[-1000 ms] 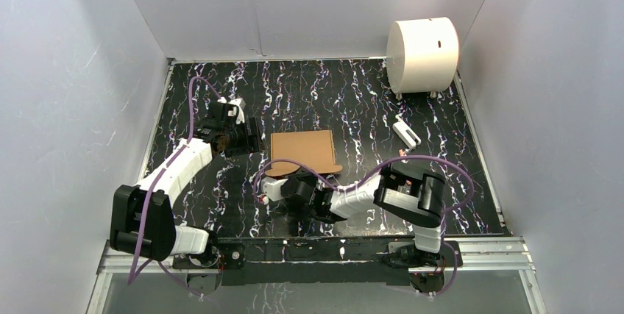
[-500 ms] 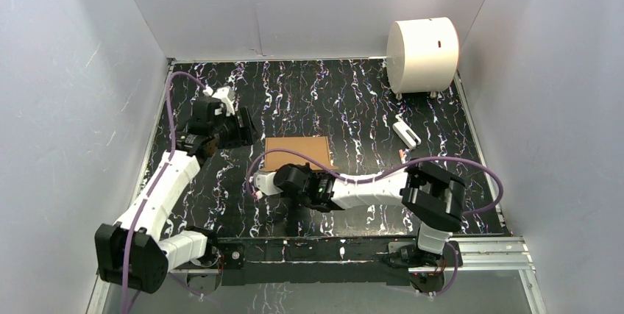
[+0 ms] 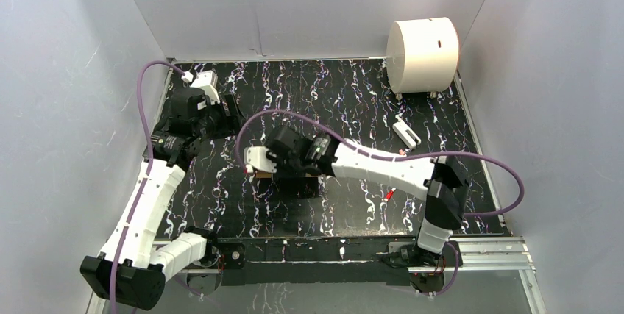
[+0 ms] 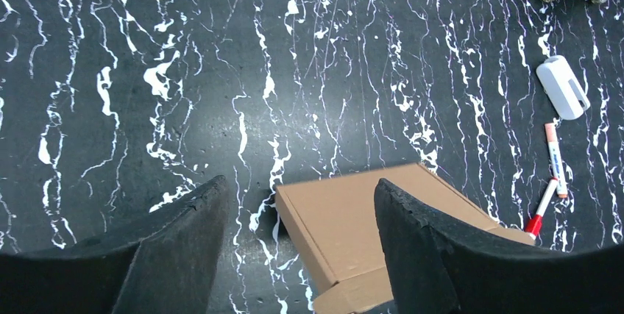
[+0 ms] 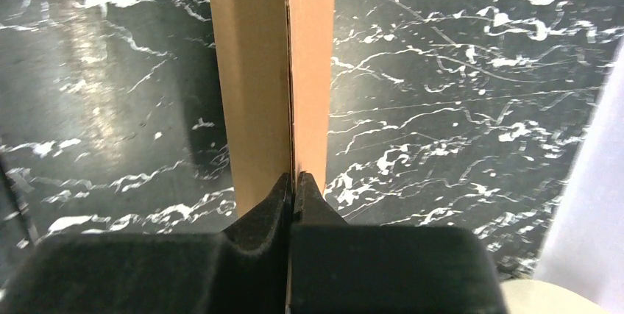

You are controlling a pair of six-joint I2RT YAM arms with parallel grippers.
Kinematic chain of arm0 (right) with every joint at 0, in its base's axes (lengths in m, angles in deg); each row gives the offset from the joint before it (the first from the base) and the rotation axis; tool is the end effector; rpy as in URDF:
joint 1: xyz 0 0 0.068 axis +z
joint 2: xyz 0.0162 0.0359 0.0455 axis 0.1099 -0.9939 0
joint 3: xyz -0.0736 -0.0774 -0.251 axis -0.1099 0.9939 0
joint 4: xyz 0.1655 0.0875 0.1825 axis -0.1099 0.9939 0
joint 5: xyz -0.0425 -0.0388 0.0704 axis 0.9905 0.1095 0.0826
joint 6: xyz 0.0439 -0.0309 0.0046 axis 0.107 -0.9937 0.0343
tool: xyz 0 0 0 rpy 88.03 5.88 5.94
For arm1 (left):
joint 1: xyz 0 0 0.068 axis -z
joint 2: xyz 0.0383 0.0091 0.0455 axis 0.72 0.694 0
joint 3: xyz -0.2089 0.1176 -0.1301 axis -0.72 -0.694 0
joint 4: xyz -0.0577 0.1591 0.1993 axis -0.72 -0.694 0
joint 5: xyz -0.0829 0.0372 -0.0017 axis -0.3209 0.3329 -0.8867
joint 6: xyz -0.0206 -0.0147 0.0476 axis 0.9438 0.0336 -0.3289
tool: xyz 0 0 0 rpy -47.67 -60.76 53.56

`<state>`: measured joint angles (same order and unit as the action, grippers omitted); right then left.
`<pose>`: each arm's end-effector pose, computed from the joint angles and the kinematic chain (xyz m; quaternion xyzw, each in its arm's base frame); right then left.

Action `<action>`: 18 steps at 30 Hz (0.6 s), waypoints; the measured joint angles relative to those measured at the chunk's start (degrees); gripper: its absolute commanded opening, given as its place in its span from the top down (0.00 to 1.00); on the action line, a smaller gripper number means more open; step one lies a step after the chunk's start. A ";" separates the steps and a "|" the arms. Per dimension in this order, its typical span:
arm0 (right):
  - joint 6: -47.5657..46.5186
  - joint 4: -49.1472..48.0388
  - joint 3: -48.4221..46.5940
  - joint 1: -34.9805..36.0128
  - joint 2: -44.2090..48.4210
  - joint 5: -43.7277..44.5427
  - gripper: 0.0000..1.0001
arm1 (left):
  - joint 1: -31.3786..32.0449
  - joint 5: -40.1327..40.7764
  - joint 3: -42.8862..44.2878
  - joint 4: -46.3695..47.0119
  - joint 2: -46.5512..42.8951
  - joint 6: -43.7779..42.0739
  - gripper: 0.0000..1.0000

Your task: Fold the paper box

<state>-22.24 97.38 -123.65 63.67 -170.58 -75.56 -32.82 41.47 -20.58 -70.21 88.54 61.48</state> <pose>0.1381 0.3566 0.2892 -0.7059 0.6110 0.0127 0.3581 0.2145 -0.0524 0.3710 -0.0273 0.8514 -0.1674 0.4963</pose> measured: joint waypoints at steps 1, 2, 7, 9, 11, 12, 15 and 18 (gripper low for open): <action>0.28 1.86 -1.36 -0.87 0.00 -1.77 1.00 | 0.00 0.37 0.33 -0.26 -0.26 -0.28 0.31; 0.63 4.35 -3.17 -2.23 -0.13 -4.50 1.00 | 0.00 0.70 0.66 -0.68 -0.48 -0.57 0.30; 1.14 13.73 -10.10 -9.73 -2.43 -16.20 1.00 | 0.00 1.07 0.81 -2.16 -1.05 -2.03 0.30; 1.14 16.59 -12.46 -12.26 -4.37 -19.41 1.00 | 0.00 1.05 0.59 -2.16 -1.11 -2.45 0.30; 1.05 19.30 -15.26 -14.56 -6.88 -22.10 1.00 | 0.04 1.03 0.13 -2.12 -1.27 -2.67 0.30; 1.01 20.35 -16.50 -15.32 -8.07 -23.12 1.00 | 0.20 1.03 -0.28 -2.03 -1.38 -2.82 0.30; 1.03 23.17 -20.00 -16.87 -11.15 -25.42 1.00 | 0.90 1.05 -1.79 -1.88 -1.64 -3.02 0.30; 1.03 24.37 -21.77 -17.86 -12.83 -26.16 0.95 | 1.66 1.07 -2.93 -1.86 -1.64 -3.26 0.29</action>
<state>-21.21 121.75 -145.42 45.81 -183.41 -101.72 -31.16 42.55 -23.51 -72.07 86.90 58.22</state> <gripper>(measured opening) 0.051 0.701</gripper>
